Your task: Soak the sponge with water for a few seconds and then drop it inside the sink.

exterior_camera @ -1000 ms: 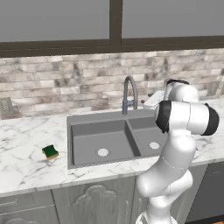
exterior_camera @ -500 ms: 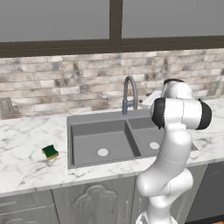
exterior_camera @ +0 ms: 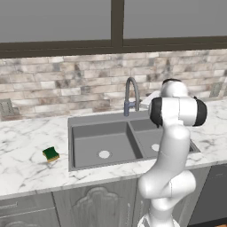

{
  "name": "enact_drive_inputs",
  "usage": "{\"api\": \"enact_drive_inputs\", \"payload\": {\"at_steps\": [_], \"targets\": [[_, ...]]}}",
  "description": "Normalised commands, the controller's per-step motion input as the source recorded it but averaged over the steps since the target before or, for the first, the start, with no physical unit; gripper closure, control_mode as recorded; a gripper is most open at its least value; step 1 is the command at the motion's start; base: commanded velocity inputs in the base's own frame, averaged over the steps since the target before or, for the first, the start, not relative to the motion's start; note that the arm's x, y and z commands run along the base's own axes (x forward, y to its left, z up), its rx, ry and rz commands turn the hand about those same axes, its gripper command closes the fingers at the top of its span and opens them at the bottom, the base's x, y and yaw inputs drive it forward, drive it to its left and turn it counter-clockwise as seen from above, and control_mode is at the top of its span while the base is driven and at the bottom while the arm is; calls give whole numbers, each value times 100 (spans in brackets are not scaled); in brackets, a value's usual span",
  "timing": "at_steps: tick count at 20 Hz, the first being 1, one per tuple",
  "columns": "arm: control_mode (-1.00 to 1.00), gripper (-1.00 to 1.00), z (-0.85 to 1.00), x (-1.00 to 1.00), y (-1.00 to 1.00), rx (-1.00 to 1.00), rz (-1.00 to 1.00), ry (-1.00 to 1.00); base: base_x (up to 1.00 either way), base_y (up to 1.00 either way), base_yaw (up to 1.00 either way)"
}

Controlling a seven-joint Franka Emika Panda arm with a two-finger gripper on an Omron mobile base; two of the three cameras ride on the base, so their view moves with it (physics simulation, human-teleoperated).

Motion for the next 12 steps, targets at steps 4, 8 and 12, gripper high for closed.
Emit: {"api": "enact_drive_inputs", "payload": {"at_steps": [4,8,12], "targets": [[-100,-100,-21,27,0,0,-7,0,0,0,0],[-100,-100,-27,18,0,0,-7,0,0,0,0],[-100,-100,-21,21,0,0,-6,0,0,0,0]]}}
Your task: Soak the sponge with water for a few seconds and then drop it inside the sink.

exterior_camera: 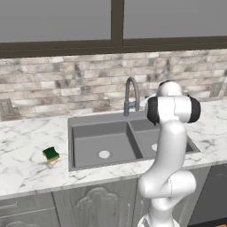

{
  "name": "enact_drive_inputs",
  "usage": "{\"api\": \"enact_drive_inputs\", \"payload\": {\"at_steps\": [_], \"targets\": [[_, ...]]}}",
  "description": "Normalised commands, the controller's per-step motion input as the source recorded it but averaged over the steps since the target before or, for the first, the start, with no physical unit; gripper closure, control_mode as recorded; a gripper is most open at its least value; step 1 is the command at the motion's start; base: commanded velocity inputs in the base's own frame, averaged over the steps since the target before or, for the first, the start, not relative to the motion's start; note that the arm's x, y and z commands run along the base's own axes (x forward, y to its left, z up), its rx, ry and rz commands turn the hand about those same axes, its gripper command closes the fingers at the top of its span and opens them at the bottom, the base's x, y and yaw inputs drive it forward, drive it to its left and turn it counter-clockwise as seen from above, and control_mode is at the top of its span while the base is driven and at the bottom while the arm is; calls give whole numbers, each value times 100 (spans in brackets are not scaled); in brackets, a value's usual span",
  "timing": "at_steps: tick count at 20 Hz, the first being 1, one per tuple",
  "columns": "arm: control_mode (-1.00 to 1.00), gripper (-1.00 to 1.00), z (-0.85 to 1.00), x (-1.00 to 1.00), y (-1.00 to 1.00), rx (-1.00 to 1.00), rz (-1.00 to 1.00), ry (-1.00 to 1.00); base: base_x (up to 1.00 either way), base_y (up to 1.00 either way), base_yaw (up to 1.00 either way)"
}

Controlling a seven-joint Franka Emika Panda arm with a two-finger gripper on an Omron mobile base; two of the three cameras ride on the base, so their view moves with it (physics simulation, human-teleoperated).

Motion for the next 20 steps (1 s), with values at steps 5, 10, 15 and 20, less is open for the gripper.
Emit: {"api": "enact_drive_inputs", "payload": {"at_steps": [5,10,15,20], "targets": [[-100,-100,-6,30,0,0,-3,0,0,0,0],[-100,-100,-3,29,0,0,-1,0,0,0,0],[-100,-100,-15,17,-8,1,0,0,0,0,0],[-100,-100,-17,22,-12,1,0,0,0,0,0]]}}
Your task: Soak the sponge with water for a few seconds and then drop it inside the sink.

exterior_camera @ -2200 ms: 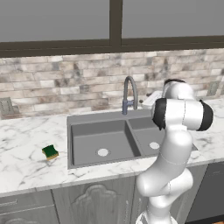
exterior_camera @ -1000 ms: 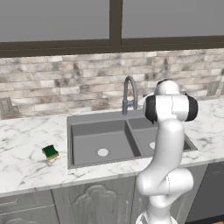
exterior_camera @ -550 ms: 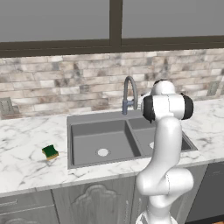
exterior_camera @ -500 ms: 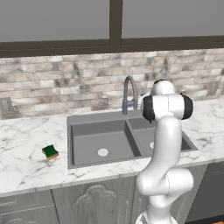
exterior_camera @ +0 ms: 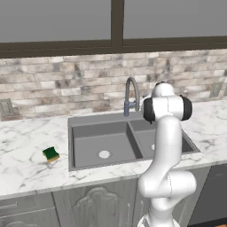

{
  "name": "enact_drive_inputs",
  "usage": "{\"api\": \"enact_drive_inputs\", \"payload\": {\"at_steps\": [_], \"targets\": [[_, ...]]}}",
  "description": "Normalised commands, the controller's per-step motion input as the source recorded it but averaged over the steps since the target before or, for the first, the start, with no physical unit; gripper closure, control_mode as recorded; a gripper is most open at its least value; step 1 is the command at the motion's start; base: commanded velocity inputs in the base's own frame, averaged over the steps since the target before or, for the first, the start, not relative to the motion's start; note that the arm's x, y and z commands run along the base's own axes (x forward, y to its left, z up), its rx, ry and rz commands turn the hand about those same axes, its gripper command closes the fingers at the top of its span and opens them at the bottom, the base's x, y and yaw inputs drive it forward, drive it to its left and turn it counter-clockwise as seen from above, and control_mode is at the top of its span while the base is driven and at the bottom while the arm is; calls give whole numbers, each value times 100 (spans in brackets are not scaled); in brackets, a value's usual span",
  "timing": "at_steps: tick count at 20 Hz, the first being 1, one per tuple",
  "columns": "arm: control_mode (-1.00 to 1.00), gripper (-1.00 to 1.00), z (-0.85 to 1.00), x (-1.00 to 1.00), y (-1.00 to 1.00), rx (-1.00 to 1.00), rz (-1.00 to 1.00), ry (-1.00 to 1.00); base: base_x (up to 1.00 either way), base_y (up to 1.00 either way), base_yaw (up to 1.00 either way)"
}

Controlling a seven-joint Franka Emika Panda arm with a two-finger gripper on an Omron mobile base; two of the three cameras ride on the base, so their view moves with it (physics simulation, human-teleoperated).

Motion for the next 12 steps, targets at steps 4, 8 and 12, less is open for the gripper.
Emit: {"api": "enact_drive_inputs", "payload": {"at_steps": [4,8,12], "targets": [[-100,-100,-7,29,-5,0,0,0,0,0,0],[-100,-100,0,34,0,0,-1,0,0,0,0],[-100,-100,-2,34,-1,0,-2,0,0,0,0]]}}
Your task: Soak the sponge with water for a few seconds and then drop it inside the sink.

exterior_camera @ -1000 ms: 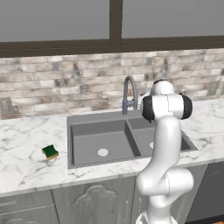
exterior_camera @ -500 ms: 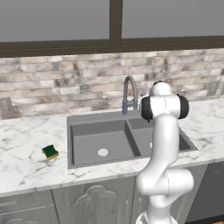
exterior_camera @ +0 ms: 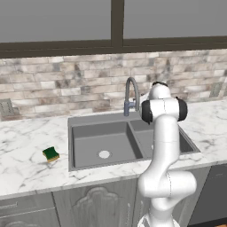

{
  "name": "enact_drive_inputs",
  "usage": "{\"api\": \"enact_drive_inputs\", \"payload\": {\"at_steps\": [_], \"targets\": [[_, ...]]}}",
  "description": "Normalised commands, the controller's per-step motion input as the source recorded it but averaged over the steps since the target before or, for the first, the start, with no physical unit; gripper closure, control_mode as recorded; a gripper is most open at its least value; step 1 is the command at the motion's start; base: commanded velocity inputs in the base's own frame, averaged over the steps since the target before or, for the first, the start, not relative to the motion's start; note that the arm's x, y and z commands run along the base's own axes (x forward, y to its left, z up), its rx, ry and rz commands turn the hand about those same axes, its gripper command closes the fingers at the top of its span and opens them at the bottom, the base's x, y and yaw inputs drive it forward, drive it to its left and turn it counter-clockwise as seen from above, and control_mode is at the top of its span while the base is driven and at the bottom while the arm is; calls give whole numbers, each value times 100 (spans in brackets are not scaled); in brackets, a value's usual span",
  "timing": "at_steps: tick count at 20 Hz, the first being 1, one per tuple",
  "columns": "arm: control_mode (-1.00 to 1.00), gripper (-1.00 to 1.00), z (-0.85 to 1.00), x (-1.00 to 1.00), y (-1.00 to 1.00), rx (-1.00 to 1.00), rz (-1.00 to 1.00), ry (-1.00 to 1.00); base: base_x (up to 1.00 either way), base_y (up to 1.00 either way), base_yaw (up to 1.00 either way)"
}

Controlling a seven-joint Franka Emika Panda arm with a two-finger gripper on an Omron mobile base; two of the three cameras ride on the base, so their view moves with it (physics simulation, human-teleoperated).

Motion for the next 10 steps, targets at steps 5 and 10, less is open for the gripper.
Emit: {"api": "enact_drive_inputs", "payload": {"at_steps": [5,10], "targets": [[-100,-100,-4,11,-4,0,-1,0,0,0,0],[-100,-100,-9,3,-12,1,-3,0,0,0,0]]}}
